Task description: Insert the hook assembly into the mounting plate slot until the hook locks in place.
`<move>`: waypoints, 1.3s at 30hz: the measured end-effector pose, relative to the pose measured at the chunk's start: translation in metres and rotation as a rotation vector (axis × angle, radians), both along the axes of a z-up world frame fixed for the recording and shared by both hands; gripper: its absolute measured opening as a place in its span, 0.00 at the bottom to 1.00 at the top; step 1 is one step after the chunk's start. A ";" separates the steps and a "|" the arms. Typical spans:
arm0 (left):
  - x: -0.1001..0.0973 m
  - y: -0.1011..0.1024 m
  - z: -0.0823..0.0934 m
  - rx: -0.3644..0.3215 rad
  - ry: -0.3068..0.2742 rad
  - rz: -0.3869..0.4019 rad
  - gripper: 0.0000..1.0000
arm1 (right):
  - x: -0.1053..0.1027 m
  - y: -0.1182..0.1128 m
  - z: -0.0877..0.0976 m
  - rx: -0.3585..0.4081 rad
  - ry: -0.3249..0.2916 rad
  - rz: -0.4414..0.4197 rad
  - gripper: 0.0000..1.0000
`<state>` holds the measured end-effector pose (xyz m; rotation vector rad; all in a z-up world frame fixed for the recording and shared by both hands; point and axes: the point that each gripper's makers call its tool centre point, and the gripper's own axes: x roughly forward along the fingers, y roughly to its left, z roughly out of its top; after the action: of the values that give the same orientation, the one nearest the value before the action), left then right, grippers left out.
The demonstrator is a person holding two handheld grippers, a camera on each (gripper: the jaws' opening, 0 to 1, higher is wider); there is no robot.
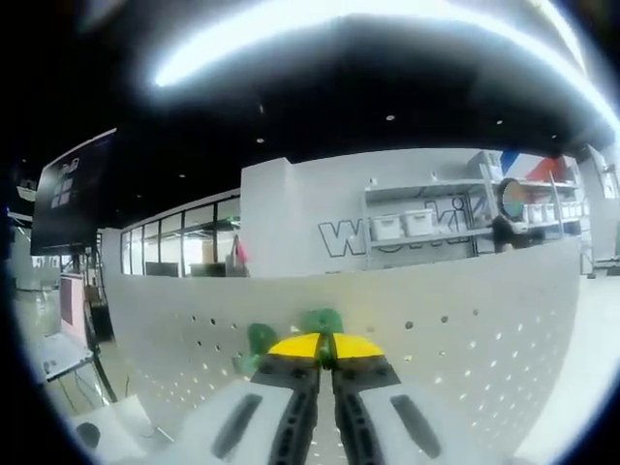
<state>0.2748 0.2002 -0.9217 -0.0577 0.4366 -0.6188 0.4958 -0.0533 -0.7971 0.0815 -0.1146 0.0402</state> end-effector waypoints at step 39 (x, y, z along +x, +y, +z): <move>0.001 0.004 0.000 -0.002 0.016 -0.001 0.95 | 0.002 0.000 -0.012 -0.037 0.021 -0.026 0.02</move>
<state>0.2758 0.2039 -0.9221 -0.0648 0.4513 -0.6198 0.4974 -0.0538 -0.8096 0.0432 -0.0938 0.0159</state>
